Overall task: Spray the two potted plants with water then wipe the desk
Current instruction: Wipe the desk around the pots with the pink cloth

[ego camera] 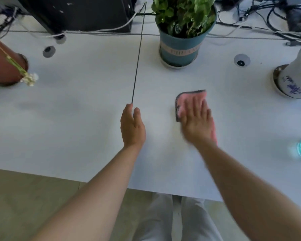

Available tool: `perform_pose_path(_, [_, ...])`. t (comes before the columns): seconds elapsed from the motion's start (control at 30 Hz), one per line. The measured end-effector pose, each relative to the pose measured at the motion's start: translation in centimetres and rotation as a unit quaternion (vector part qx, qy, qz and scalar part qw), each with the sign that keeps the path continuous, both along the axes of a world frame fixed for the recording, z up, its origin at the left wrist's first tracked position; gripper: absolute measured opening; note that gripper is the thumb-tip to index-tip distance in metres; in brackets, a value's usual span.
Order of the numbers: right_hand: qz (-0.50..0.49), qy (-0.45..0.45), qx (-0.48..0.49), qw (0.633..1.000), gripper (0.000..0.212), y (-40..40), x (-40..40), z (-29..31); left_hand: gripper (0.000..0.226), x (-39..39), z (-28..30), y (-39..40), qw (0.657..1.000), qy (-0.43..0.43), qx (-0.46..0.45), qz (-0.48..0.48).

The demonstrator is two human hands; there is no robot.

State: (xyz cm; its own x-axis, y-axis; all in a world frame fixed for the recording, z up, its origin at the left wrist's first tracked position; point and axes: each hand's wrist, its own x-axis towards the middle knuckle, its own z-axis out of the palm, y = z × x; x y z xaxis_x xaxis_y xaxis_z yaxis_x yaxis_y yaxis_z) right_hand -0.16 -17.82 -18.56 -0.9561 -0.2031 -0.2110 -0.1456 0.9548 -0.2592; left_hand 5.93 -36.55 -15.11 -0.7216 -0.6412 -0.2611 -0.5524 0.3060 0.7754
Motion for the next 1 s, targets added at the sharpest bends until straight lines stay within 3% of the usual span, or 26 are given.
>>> perform_pose_path(0.03, [0.051, 0.006, -0.03, 0.998, 0.057, -1.5, 2.2, 0.1, 0.066, -0.3, 0.0, 0.6, 1.0, 0.0, 0.007, -0.013])
perform_pose_path(0.07, [0.198, -0.041, -0.043, 0.978, 0.057, -2.6, 5.0, 1.0, 0.065, -0.6, 0.1, 1.2, 0.999, 0.002, 0.011, -0.033])
perform_pose_path(0.13, [0.5, -0.089, -0.023, 0.861, 0.058, -0.6, 7.3, 0.6, 0.057, -1.1, -0.1, 2.3, 0.996, -0.006, 0.006, -0.085])
perform_pose_path(0.17, [0.524, -0.037, -0.001, 0.851, 0.058, 1.4, 5.6, 0.1, 0.053, -1.0, -0.4, 2.4, 0.994, -0.015, -0.004, -0.107])
perform_pose_path(0.2, [0.44, 0.0, 0.013, 0.898, 0.058, 3.6, 3.1, -0.7, 0.051, -1.0, -0.7, 2.3, 0.992, -0.022, -0.021, -0.125])
perform_pose_path(0.23, [0.257, 0.013, 0.006, 0.966, 0.059, 6.2, 0.6, -1.7, 0.051, -0.9, -1.1, 2.2, 0.988, -0.03, -0.043, -0.142])
perform_pose_path(0.27, [0.044, 0.002, -0.01, 0.999, 0.06, 8.1, -1.2, -1.3, 0.051, -0.9, -1.6, 2.3, 0.984, -0.044, -0.066, -0.158])
perform_pose_path(0.3, [-0.097, -0.015, -0.005, 0.995, 0.06, 8.8, -1.5, -1.5, 0.05, -0.8, -2.0, 2.4, 0.98, -0.064, -0.083, -0.17])
perform_pose_path(0.33, [-0.133, -0.034, -0.012, 0.991, 0.06, 8.7, -1.1, -0.9, 0.048, -1.1, -2.4, 3.0, 0.975, -0.089, -0.094, -0.181])
perform_pose_path(0.37, [-0.058, -0.018, -0.005, 0.998, 0.06, 8.3, 0.0, -0.5, 0.047, -1.4, -2.7, 3.6, 0.969, -0.114, -0.109, -0.192])
perform_pose_path(0.4, [0.084, -0.03, -0.015, 0.996, 0.06, 8.8, 1.7, -0.6, 0.046, -1.6, -3.0, 4.3, 0.96, -0.137, -0.13, -0.205])
perform_pose_path(0.43, [0.23, -0.021, -0.002, 0.973, 0.059, 10.6, 2.6, -1.1, 0.046, -1.8, -3.3, 4.7, 0.95, -0.156, -0.156, -0.22])
perform_pose_path(0.47, [0.313, -0.02, 0.001, 0.95, 0.059, 13.5, 1.8, -0.8, 0.046, -1.8, -3.5, 5.0, 0.939, -0.171, -0.182, -0.236])
perform_pose_path(0.5, [0.291, 0.007, 0.012, 0.957, 0.058, 16.9, 0.1, -1.1, 0.046, -1.7, -3.8, 5.1, 0.928, -0.181, -0.205, -0.253])
perform_pose_path(0.57, [-0.029, 0.001, 0.003, 1.0, 0.058, 21.3, -3.3, -0.1, 0.048, -1.1, -4.2, 4.9, 0.914, -0.192, -0.233, -0.27])
perform_pose_path(0.6, [-0.178, -0.018, 0.006, 0.984, 0.059, 21.8, -3.9, -0.3, 0.049, -0.9, -4.3, 5.0, 0.911, -0.193, -0.244, -0.27])
perform_pose_path(0.63, [-0.252, -0.041, 0.004, 0.967, 0.061, 20.9, -3.8, -0.4, 0.049, -0.9, -4.4, 5.2, 0.91, -0.19, -0.255, -0.266])
perform_pose_path(0.67, [-0.214, -0.039, 0.016, 0.976, 0.063, 19.2, -2.8, -0.3, 0.049, -1.0, -4.4, 5.5, 0.909, -0.186, -0.264, -0.263])
perform_pose_path(0.73, [0.049, -0.043, 0.013, 0.998, 0.064, 18.1, 0.4, -0.9, 0.046, -1.4, -4.3, 5.7, 0.908, -0.182, -0.274, -0.26])
perform_pose_path(0.77, [0.174, -0.029, 0.015, 0.984, 0.062, 19.8, 1.1, -1.2, 0.044, -1.6, -4.2, 5.7, 0.908, -0.182, -0.272, -0.261])
perform_pose_path(0.8, [0.22, -0.014, 0.019, 0.975, 0.06, 22.1, 0.5, -1.1, 0.043, -1.6, -4.2, 5.7, 0.909, -0.184, -0.266, -0.262])
perform_pose_path(0.83, [0.156, 0.001, 0.03, 0.987, 0.059, 23.9, -0.3, -1.2, 0.043, -1.6, -4.1, 5.8, 0.912, -0.187, -0.256, -0.26])
perform_pose_path(0.87, [-0.007, 0.0, 0.023, 1.0, 0.059, 25.0, -1.1, -0.8, 0.043, -1.8, -4.1, 5.9, 0.917, -0.191, -0.24, -0.254])
perform_pose_path(0.93, [-0.319, -0.044, 0.01, 0.947, 0.06, 22.4, -1.7, -0.1, 0.045, -2.2, -3.9, 6.1, 0.932, -0.194, -0.2, -0.229])
perform_pose_path(0.97, [-0.356, -0.063, -0.008, 0.932, 0.06, 18.7, -1.4, 0.2, 0.046, -2.6, -3.6, 6.3, 0.939, -0.196, -0.182, -0.217])
perform_pose_path(1.0, [-0.282, -0.067, -0.019, 0.957, 0.061, 14.8, -0.1, 0.4, 0.047, -2.8, -3.2, 6.4, 0.943, -0.2, -0.163, -0.209])
